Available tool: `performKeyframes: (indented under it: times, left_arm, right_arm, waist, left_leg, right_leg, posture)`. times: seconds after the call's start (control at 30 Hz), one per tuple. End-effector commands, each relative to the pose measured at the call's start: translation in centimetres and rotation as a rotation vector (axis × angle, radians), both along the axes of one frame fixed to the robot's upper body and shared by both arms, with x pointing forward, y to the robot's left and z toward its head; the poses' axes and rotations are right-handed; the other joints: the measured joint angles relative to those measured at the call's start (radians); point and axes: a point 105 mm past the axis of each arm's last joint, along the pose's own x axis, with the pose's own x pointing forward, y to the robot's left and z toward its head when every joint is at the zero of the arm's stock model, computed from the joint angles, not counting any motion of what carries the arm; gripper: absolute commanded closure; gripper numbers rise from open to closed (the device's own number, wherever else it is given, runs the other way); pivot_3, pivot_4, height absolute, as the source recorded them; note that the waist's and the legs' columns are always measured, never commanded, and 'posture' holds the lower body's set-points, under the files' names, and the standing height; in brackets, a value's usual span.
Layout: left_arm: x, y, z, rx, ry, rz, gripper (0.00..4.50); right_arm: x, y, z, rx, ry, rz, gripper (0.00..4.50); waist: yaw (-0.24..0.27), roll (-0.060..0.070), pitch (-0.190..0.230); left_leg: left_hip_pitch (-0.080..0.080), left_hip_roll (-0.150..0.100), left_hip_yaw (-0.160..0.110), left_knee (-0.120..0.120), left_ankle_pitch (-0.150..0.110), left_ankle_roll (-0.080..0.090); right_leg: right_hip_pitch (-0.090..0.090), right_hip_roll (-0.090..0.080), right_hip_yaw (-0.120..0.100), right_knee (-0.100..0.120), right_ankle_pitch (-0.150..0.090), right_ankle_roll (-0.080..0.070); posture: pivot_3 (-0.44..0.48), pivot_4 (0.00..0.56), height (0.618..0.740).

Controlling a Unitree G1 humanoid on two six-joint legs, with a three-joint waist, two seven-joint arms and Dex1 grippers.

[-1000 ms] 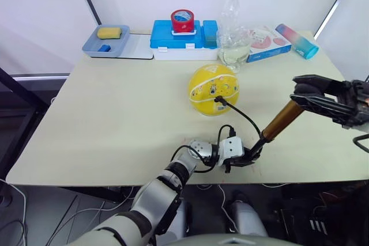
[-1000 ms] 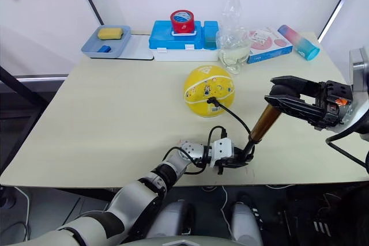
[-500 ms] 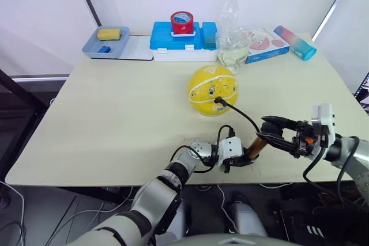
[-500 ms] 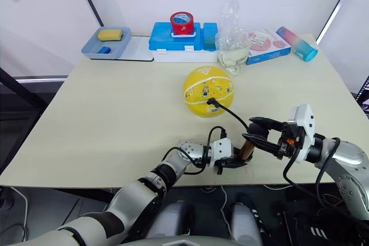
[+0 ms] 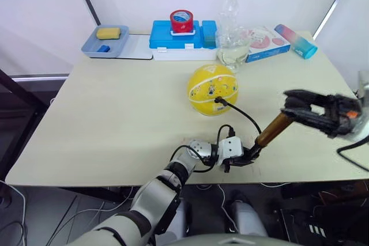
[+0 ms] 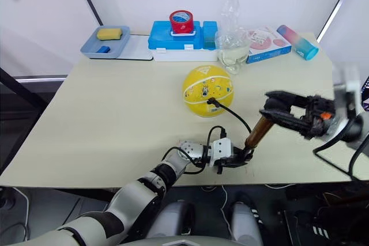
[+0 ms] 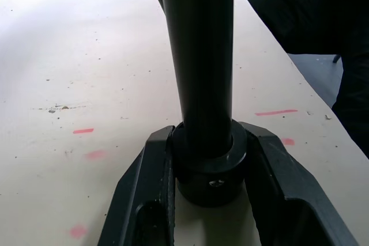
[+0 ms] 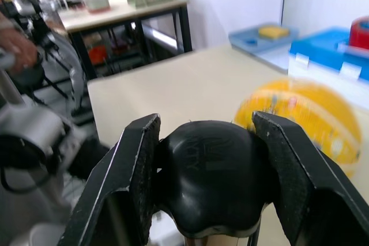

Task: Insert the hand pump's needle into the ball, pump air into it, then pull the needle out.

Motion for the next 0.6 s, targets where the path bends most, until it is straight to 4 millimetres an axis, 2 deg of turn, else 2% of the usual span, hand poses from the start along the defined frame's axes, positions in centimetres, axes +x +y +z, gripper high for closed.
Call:
performKeyframes:
  times: [0.03,0.13,0.23,0.5,0.6]
  left_arm:
    - [-0.8,2.1,-2.8,0.108,0.066,0.007,3.34]
    - [-0.8,2.1,-2.7,0.108,0.066,0.008,3.34]
    - [-0.7,1.8,-2.6,0.104,0.066,0.013,3.34]
    - [-0.9,1.3,-2.5,0.093,0.069,0.012,3.34]
    - [-0.9,1.2,-2.5,0.092,0.069,0.011,3.34]
  right_arm:
    - [-0.3,-1.0,4.2,0.041,-0.119,-0.057,2.45]
    - [-0.3,-0.9,4.1,0.039,-0.095,-0.053,2.45]
    - [0.3,-0.6,1.9,0.015,-0.040,-0.065,2.45]
    - [1.5,1.4,-8.5,-0.147,0.113,-0.070,2.45]
    - [1.8,1.6,-11.5,-0.207,0.139,-0.089,2.45]
  waist:
    - [0.001,0.000,0.000]
    - [0.001,-0.001,0.000]
    - [0.001,-0.001,0.000]
    - [0.000,-0.001,-0.002]
    - [0.001,-0.002,-0.003]
  left_leg:
    - [0.000,0.000,0.000,0.000,0.000,0.000]
    - [-0.002,0.000,-0.001,0.000,0.000,0.000]
    - [-0.003,0.000,0.000,0.000,0.000,0.000]
    - [0.000,-0.001,0.000,0.000,0.000,0.000]
    - [0.000,0.000,-0.001,0.000,0.000,0.000]
  right_leg:
    - [0.000,-0.002,0.000,0.000,0.000,0.000]
    - [-0.001,-0.002,-0.001,0.000,0.000,0.000]
    - [-0.002,-0.002,-0.001,-0.001,0.000,0.000]
    - [0.000,0.001,-0.001,0.000,0.000,0.000]
    - [0.000,0.002,-0.001,0.000,0.000,0.000]
  posture:
    - [0.000,0.150,0.739]
    - [0.000,0.150,0.739]
    - [0.000,0.150,0.739]
    - [0.000,0.150,0.739]
    - [0.000,0.150,0.739]
